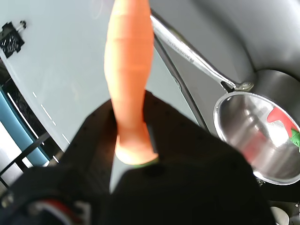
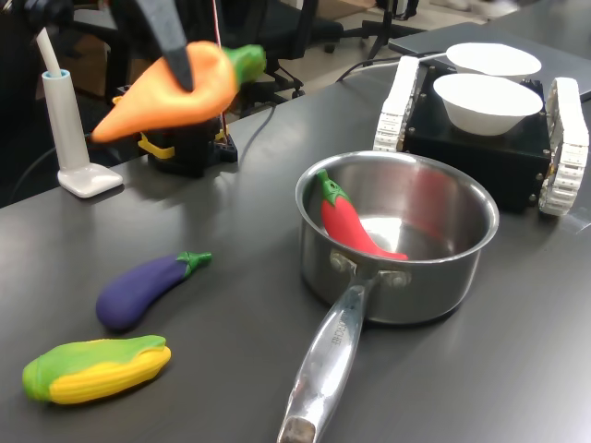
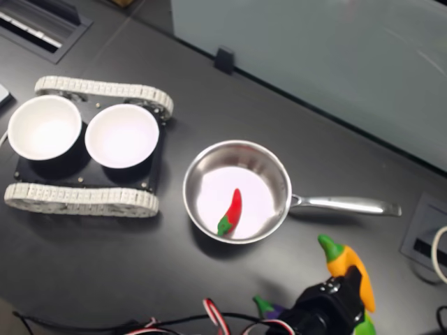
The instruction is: Pick up the carrot and place them in the pan
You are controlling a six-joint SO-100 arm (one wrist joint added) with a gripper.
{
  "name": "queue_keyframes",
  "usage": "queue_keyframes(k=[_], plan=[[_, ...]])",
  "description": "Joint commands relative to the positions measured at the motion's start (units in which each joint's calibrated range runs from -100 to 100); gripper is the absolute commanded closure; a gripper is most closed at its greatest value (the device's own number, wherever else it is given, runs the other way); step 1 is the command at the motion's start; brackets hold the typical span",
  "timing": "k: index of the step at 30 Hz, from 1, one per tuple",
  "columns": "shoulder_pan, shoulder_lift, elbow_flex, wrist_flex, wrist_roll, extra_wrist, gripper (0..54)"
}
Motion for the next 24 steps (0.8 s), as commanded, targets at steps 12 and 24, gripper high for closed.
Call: queue_keyframes(k=[12, 24], plan=[[-23.1, -13.9, 3.3, -3.4, -4.2, 10.0, 53.6], [-43.3, -18.8, 15.1, -7.5, -6.0, 20.3, 53.6]])
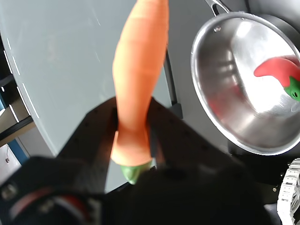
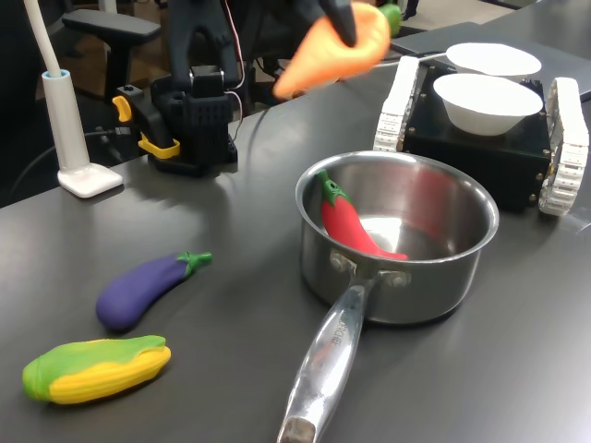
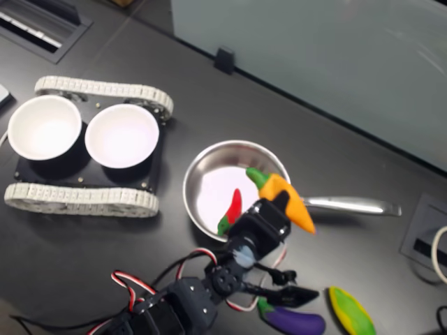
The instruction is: Pick up the carrot and place them in the pan
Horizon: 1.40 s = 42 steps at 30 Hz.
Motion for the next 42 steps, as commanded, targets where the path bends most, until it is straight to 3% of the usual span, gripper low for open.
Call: queue_keyframes(k=[1, 4, 23, 27, 33, 34, 39, 42], plan=[[-6.5, -4.2, 3.4, -6.2, -0.4, 3.4, 53.6], [-10.7, -5.4, 8.9, -8.5, -0.8, 6.5, 53.6], [-21.1, -8.5, 34.4, -23.1, -0.6, 11.4, 53.6], [-24.2, -8.9, 39.1, -26.4, 0.0, 13.8, 53.6], [-24.8, -9.2, 41.1, -27.1, 0.4, 14.1, 53.6], [-25.2, -9.2, 41.2, -27.0, 0.5, 14.1, 52.8], [-26.0, -9.5, 40.7, -24.8, 0.3, 14.1, 39.0], [-27.2, -9.6, 40.3, -22.8, 0.8, 14.0, 35.3]])
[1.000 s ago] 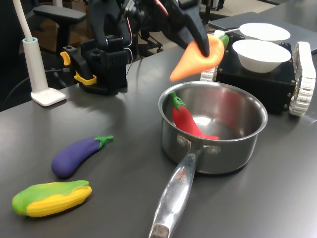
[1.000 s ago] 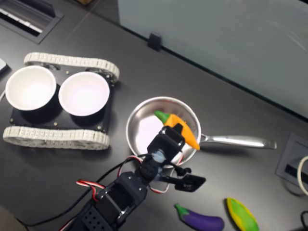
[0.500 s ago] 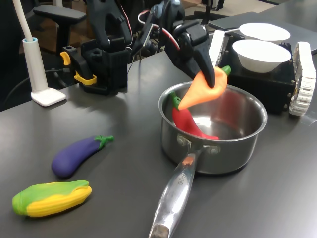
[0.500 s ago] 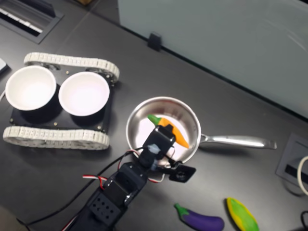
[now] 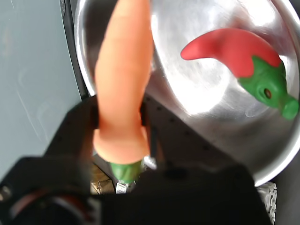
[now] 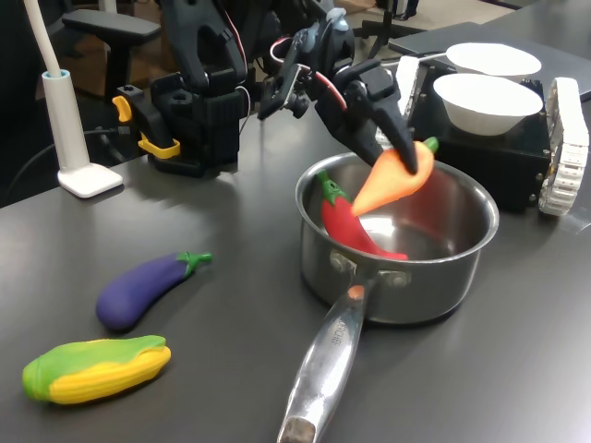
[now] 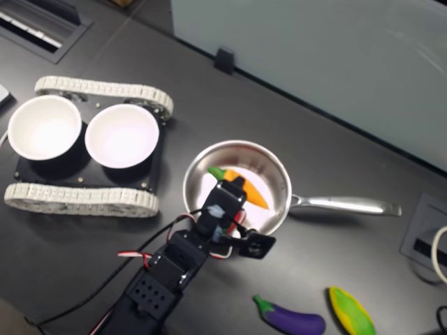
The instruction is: Pick up the carrot and place them in the pan
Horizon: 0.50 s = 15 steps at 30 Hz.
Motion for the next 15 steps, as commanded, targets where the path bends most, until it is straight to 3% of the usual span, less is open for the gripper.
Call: queue_keyframes(k=[1, 10, 15], plan=[[-1.9, -4.0, -2.6, 1.3, 1.1, 0.4, 33.9], [-2.0, -5.3, -3.2, 5.2, 1.6, 0.4, 27.8], [-1.4, -6.0, -3.8, 7.4, 0.7, 0.4, 20.2]])
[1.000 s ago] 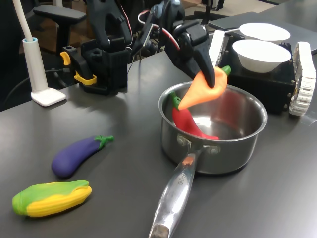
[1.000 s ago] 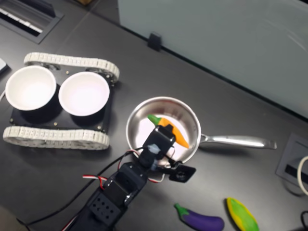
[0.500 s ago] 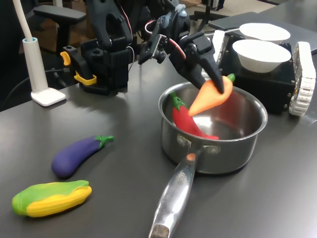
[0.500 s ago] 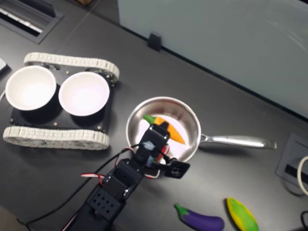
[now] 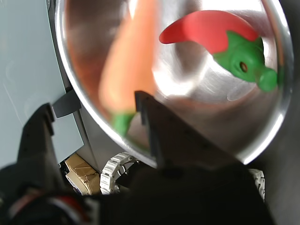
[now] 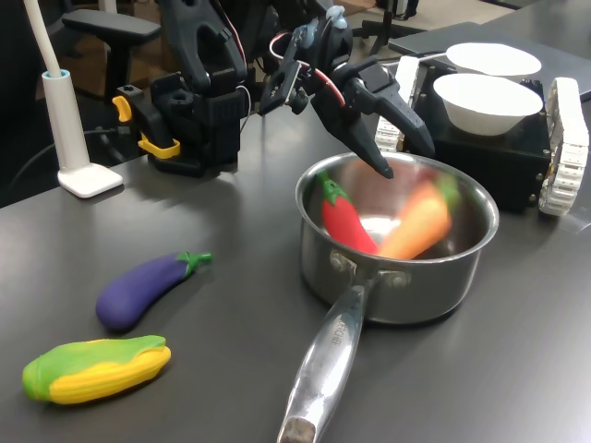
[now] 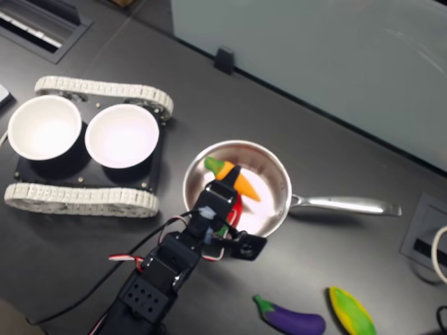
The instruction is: Pick up the carrot and place them in the pan
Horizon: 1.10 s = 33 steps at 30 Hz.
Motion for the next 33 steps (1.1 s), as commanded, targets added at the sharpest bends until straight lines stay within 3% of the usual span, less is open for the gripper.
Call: queue_keyframes(k=[1, 6, 17, 19, 24, 33], plan=[[0.7, -4.0, -3.9, 1.7, -0.6, 0.3, 18.9], [1.0, -5.4, -3.7, 2.8, -1.5, 0.3, 11.0], [1.8, -12.2, -1.5, 3.1, -1.0, 0.4, 9.9], [2.2, -13.8, -1.6, 4.0, -0.1, 0.4, 12.6], [2.9, -19.1, -3.1, 6.3, 0.3, 0.4, 27.3], [0.0, -25.2, -12.1, 15.0, 1.5, 0.3, 41.1]])
